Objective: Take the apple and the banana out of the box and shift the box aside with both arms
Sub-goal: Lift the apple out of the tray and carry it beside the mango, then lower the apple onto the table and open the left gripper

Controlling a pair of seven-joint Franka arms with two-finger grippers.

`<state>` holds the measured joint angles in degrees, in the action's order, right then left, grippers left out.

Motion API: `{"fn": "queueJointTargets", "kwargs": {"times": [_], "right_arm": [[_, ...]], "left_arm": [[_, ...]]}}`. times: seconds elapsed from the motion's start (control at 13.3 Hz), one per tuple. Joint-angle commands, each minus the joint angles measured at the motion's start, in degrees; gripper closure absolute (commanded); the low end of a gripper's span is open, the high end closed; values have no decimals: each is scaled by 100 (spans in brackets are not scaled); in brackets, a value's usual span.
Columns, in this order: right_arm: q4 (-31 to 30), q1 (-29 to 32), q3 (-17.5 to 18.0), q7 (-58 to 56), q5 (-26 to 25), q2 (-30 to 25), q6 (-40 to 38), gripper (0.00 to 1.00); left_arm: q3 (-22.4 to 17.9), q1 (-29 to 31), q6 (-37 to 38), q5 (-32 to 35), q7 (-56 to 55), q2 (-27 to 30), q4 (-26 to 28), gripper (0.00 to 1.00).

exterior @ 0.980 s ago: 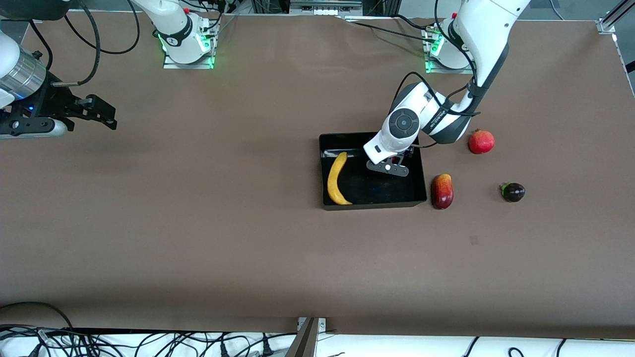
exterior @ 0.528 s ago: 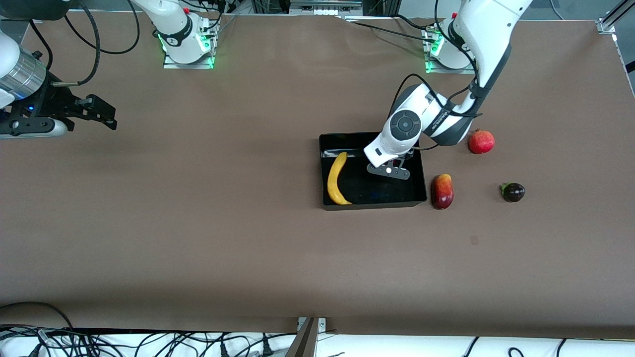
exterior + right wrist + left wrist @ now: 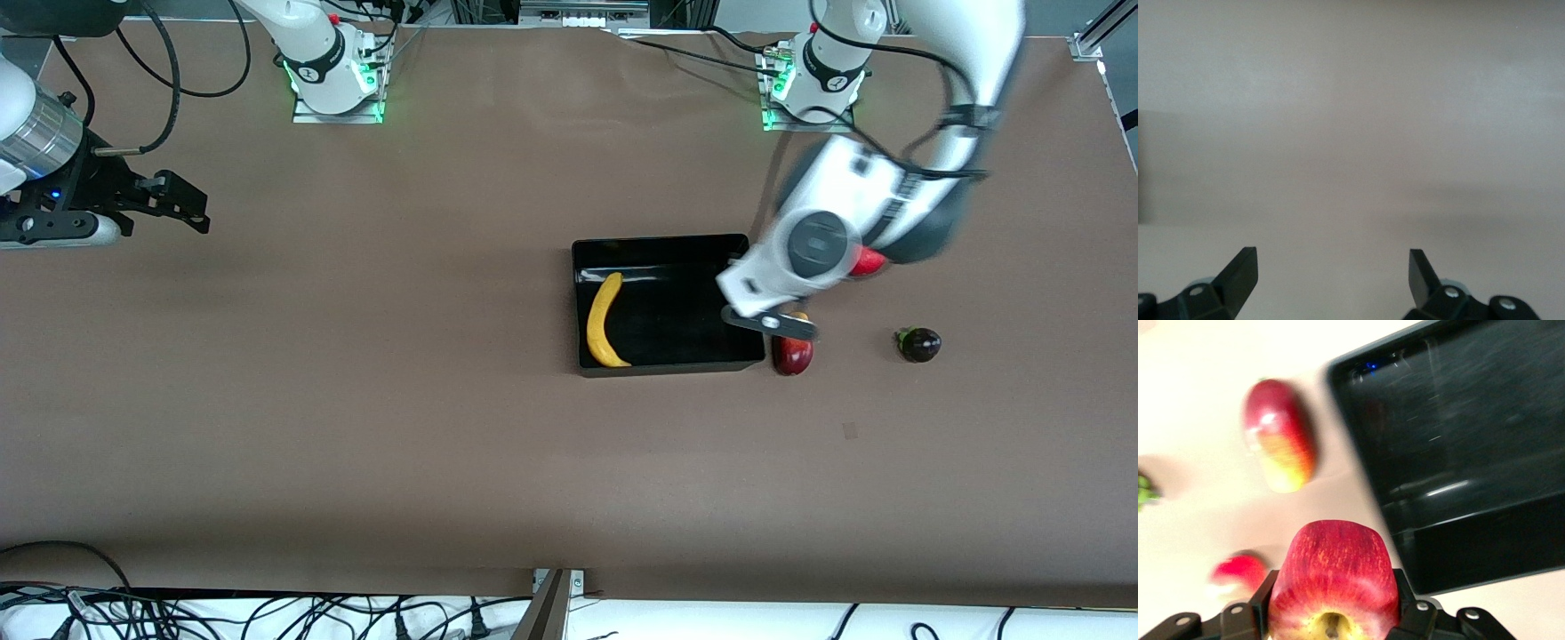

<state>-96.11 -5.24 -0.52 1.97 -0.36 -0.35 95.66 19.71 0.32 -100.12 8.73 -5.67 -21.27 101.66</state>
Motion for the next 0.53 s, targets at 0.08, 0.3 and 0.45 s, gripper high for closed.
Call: {"fn": "queueJointTargets", "kwargs": {"times": [0.08, 0.3, 0.45], "right_arm": [[127, 32, 8, 14, -52, 114, -21, 0], [136, 32, 8, 6, -78, 193, 364, 0], [127, 14, 8, 5, -78, 220, 401, 0]], "left_arm": [[68, 722, -278, 50, 1014, 368, 984, 65], [68, 785, -1418, 41, 1120, 571, 2258, 66], [60, 802, -2543, 41, 1130, 484, 2840, 65]]}}
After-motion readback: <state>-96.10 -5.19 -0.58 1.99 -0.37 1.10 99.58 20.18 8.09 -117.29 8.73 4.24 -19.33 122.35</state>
